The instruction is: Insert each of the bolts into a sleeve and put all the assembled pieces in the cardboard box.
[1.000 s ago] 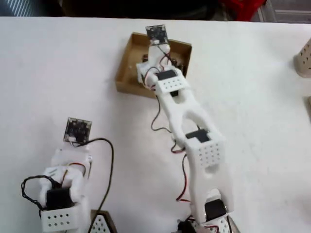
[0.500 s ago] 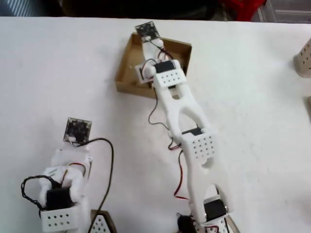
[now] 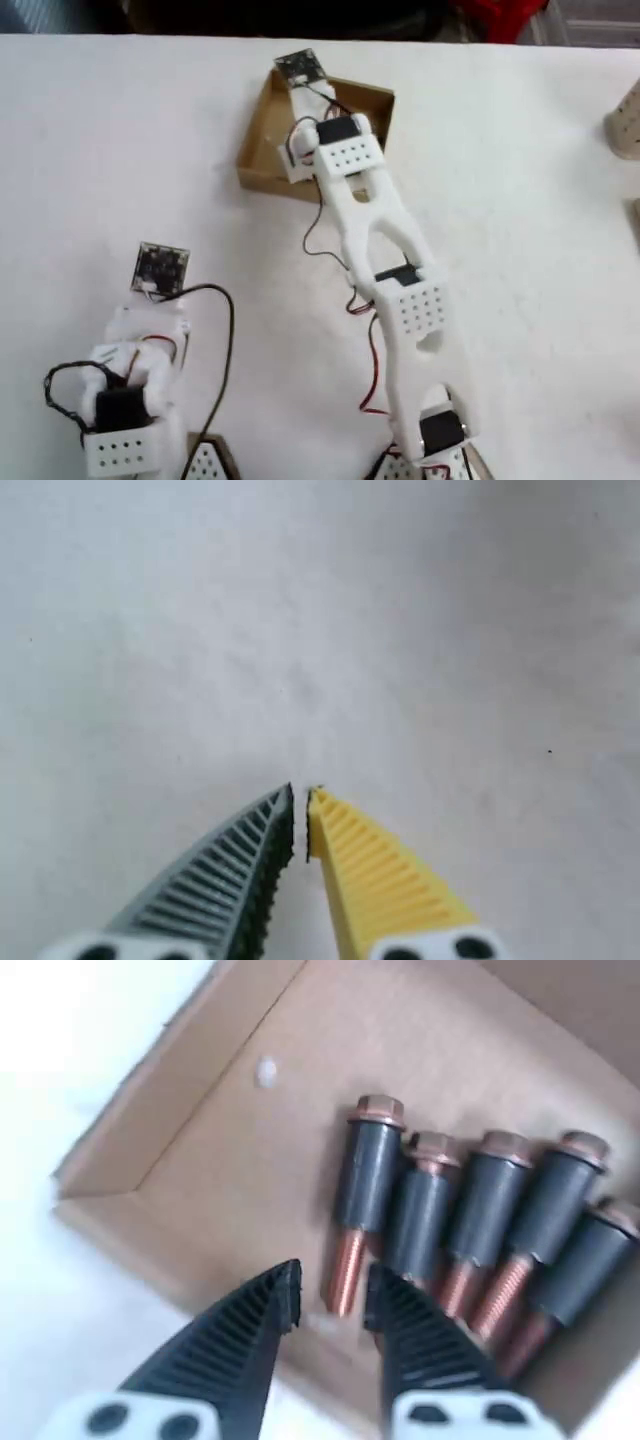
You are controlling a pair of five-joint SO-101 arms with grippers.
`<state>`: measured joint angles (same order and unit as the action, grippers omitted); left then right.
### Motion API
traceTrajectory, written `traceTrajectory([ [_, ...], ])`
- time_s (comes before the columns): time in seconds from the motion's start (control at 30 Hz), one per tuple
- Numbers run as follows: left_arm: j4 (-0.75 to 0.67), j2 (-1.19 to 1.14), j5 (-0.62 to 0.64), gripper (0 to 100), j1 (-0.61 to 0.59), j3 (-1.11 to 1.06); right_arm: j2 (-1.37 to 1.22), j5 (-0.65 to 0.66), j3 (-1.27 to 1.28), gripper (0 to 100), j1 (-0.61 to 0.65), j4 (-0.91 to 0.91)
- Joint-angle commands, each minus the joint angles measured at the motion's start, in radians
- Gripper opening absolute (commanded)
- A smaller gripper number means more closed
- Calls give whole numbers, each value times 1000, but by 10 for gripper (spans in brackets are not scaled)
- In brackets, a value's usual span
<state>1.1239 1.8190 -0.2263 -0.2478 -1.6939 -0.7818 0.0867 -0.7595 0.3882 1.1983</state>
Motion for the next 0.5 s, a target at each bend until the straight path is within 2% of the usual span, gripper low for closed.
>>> traceTrajectory([
  [0.0,3,7,-9,61,15,0,157,-11,-40,29,1,90],
  [0.33,3,7,-9,61,15,0,297,-5,-38,17,1,420],
  [0.47,5,7,-9,61,15,0,309,-3,-38,17,-16,426],
])
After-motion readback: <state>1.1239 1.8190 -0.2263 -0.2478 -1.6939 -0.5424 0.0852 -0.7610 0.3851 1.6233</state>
